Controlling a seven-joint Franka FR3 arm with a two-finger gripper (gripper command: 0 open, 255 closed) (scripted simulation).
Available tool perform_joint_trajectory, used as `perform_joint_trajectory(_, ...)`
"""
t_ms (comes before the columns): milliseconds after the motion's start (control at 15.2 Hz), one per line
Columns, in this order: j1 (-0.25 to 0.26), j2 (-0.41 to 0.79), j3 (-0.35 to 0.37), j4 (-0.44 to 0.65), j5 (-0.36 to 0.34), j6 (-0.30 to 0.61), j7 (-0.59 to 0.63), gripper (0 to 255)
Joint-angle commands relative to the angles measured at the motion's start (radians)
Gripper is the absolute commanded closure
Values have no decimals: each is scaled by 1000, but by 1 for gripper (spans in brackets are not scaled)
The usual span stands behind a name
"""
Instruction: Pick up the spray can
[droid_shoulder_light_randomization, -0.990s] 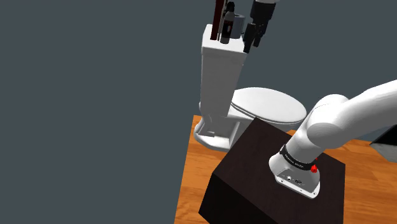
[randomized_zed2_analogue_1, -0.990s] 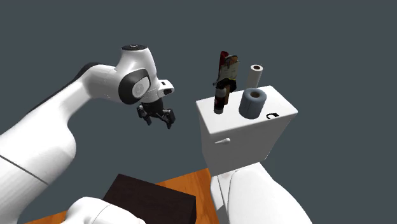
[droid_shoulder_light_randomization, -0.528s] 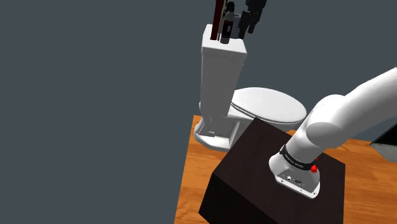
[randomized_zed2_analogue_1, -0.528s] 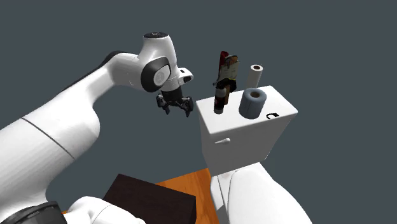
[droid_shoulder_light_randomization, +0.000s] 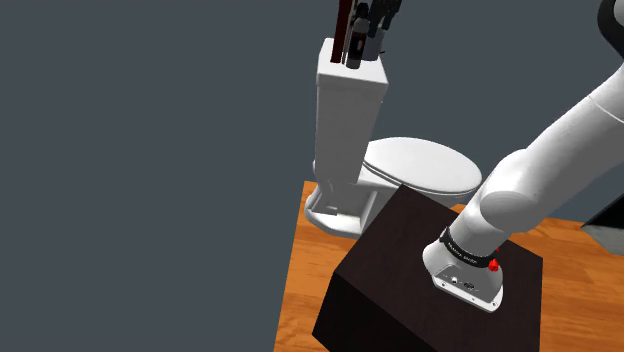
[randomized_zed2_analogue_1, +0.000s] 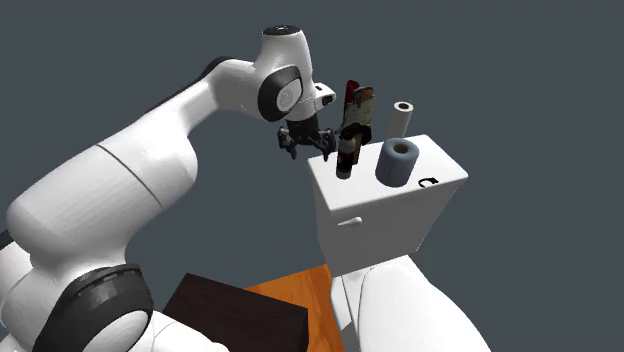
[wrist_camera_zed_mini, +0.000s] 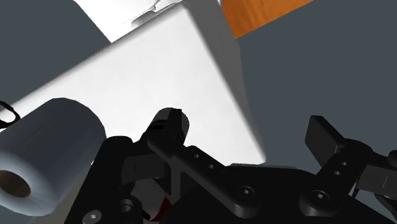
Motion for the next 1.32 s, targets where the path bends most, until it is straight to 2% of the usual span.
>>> perform_joint_trajectory(0, -8, 63, -19, 83, 11, 3, -34, 0)
perform_joint_trajectory(264, -30, 197, -52, 276, 50, -12, -102, 0)
perform_joint_trajectory(528, -71, 357, -80, 522, 110, -58, -169, 0)
perform_joint_trajectory(594, -75, 367, -81, 538, 114, -62, -173, 0)
perform_joint_trajectory(1056, -62, 308, -75, 352, 92, 66, -157, 0)
perform_joint_trajectory(1188, -62, 308, -75, 352, 92, 66, -157, 0)
perform_joint_trajectory(1254, -62, 308, -76, 352, 92, 66, -158, 255)
